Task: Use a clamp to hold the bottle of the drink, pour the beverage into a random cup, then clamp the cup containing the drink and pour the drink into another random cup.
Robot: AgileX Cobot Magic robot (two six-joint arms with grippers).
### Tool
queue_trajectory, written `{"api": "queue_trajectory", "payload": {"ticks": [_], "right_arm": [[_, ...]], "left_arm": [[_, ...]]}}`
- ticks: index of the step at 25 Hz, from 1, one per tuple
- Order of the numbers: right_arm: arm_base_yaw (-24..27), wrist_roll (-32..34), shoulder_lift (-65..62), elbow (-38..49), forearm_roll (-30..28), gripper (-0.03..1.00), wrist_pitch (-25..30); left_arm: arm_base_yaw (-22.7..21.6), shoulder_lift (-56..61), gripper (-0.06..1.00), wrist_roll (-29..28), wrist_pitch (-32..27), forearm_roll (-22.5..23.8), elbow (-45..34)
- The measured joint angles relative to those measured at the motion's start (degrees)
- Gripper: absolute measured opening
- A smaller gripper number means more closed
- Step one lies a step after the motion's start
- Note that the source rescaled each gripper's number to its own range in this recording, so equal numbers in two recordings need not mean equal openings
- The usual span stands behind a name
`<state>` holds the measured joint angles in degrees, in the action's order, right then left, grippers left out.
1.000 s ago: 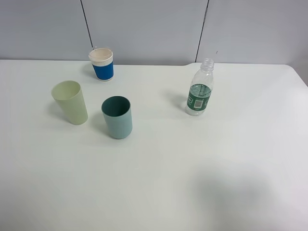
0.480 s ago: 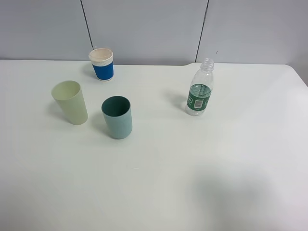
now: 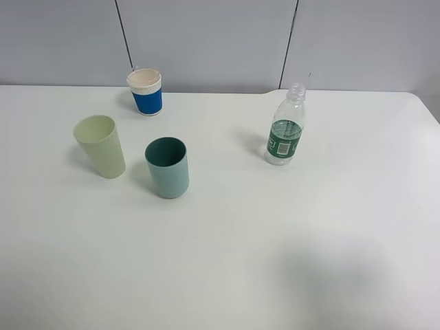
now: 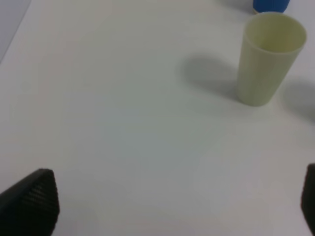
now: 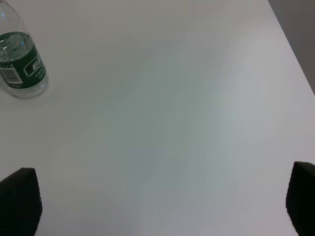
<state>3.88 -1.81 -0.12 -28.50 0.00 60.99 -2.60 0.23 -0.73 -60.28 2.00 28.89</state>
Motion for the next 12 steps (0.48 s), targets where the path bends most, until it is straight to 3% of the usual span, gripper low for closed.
{"api": "queue_trajectory", "payload": {"ticks": [12], "right_arm": [[0.0,0.0,0.0,0.0,0.0,0.99,0.0]], "left_arm": [[0.0,0.0,1.0,0.1,0.0,0.0,0.0]]}}
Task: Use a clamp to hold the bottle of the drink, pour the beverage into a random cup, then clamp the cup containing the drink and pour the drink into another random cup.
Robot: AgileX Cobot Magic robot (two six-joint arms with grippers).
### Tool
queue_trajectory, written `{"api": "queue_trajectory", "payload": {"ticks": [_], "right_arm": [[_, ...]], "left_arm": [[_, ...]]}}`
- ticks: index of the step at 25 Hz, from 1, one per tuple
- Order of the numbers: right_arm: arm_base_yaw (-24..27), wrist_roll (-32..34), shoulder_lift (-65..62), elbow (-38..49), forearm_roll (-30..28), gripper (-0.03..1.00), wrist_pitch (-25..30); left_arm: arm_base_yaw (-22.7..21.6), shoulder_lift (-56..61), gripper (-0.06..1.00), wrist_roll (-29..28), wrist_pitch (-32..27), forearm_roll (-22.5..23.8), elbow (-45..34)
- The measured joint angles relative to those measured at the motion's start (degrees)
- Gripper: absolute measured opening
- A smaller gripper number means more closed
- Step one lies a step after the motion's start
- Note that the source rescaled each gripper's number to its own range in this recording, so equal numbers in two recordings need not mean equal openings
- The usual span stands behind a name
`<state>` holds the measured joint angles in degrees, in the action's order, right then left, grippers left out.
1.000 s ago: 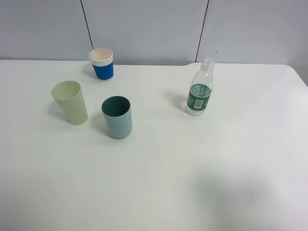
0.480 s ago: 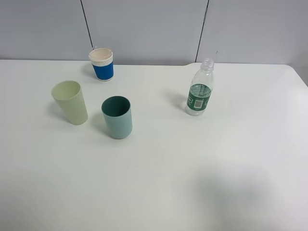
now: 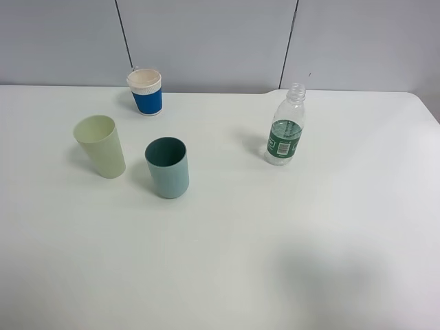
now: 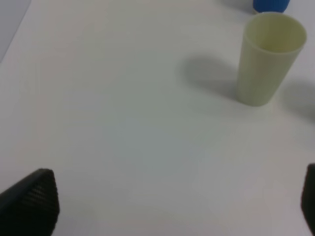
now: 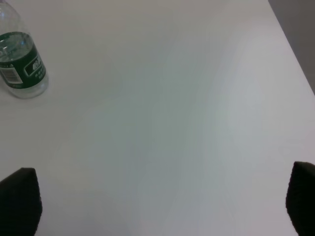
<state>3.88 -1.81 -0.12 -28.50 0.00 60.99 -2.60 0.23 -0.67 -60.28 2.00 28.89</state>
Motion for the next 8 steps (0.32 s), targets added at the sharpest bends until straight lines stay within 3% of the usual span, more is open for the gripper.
{"api": "queue_trajectory", "payload": {"ticks": [8], "right_arm": [[0.0,0.0,0.0,0.0,0.0,0.99,0.0]], "left_arm": [[0.0,0.0,1.0,0.0,0.0,0.0,0.0]]}}
